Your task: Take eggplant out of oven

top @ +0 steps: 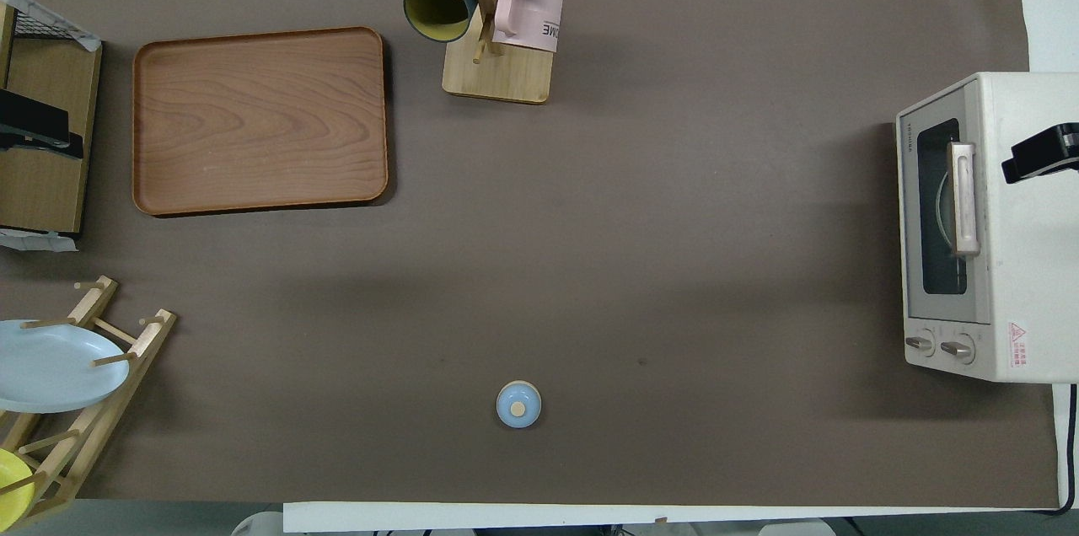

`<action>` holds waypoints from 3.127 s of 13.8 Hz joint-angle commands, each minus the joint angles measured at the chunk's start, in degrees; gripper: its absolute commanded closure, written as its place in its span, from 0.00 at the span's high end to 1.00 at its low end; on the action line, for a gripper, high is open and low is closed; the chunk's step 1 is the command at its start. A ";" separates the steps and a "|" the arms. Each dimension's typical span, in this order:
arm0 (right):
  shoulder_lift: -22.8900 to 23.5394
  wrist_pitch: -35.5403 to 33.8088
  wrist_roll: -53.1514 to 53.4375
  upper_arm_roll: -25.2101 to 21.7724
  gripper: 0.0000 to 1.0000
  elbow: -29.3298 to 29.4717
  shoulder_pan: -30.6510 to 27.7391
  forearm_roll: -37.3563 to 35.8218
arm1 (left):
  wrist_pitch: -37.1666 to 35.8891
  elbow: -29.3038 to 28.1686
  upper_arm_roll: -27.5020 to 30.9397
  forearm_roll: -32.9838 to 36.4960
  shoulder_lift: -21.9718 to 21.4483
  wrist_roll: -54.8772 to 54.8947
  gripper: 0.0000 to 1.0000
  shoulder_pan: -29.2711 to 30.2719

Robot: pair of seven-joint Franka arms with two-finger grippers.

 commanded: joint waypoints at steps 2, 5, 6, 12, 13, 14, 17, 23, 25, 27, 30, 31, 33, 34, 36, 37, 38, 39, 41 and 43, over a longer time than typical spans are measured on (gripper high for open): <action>-0.98 11.52 0.73 0.94 0.00 -12.21 3.00 -4.62 | -0.87 -0.47 -0.21 0.90 -0.82 0.17 1.00 0.30; 2.55 12.24 6.37 1.03 0.00 -12.49 3.62 -10.01 | -0.87 -0.47 -0.30 0.90 -0.82 0.26 1.00 0.30; 3.25 11.97 6.63 0.94 0.00 -12.58 3.62 -10.54 | -0.87 -0.47 -0.30 0.90 -0.82 0.26 1.00 0.30; 2.29 10.39 5.94 1.03 0.00 -15.73 1.87 -13.97 | -0.87 -0.47 -0.30 0.90 -0.82 0.26 1.00 0.30; 2.11 10.48 4.54 1.03 0.00 -16.26 1.25 -13.97 | -0.87 -0.47 -0.30 0.90 -0.82 0.17 1.00 0.30; 2.02 11.00 3.22 1.03 0.00 -16.88 0.11 -13.97 | -0.87 -0.47 -0.30 0.90 -0.91 0.17 1.00 0.30; 1.06 13.01 3.30 1.03 0.00 -19.51 -0.34 -13.88 | -0.87 -0.47 -0.30 0.90 -0.91 0.17 1.00 0.30; 9.12 25.91 20.84 1.12 0.00 -21.54 10.63 -6.94 | -0.87 -0.47 -0.30 0.90 -0.82 0.17 1.00 0.30; 13.60 31.90 24.82 1.12 0.00 -21.89 12.14 -6.24 | -0.87 -0.47 -0.30 0.90 -0.82 0.17 1.00 0.30; 16.43 35.16 25.44 1.12 0.00 -21.89 12.23 -2.82 | -0.87 -0.47 -0.30 0.90 -0.82 0.17 1.00 0.30; 16.18 30.97 31.12 1.29 0.16 -17.43 16.70 4.55 | -0.87 -0.47 -0.30 0.90 -0.91 0.26 1.00 0.30; 15.13 30.17 33.77 1.21 0.43 -16.54 16.97 4.66 | -0.87 -0.47 -0.21 0.90 -0.82 0.26 1.00 0.30; 11.44 28.34 33.80 1.12 0.70 -17.23 15.14 4.66 | -0.87 -0.47 -0.21 0.90 -0.82 0.26 1.00 0.30; 10.73 25.80 33.71 1.12 0.73 -17.15 14.18 4.66 | -0.87 -0.47 -0.29 0.90 -0.91 0.17 1.00 0.30; 10.29 22.36 30.31 1.03 0.72 -17.50 11.90 4.58 | -0.87 -0.47 -0.29 0.90 -0.82 0.17 1.00 0.30; 10.20 20.51 27.50 0.94 0.72 -17.50 10.84 4.40 | -0.87 -0.47 -0.30 0.81 -0.82 0.26 1.00 0.30; 9.76 18.76 23.90 0.86 0.72 -17.50 8.91 3.70 | -0.87 -0.47 -0.30 0.90 -0.91 0.17 1.00 0.30; 8.97 17.52 20.99 0.94 0.72 -17.50 6.63 3.09 | -0.87 -0.47 -0.30 0.90 -0.91 0.26 1.00 0.30; 8.62 16.10 16.68 0.94 0.72 -17.93 3.98 2.03 | -0.87 -0.47 -0.30 0.90 -0.91 0.26 1.00 0.30; 7.57 17.06 14.90 0.94 0.72 -20.65 3.01 1.76 | -0.87 -0.47 -0.30 0.90 -0.82 0.17 1.00 0.30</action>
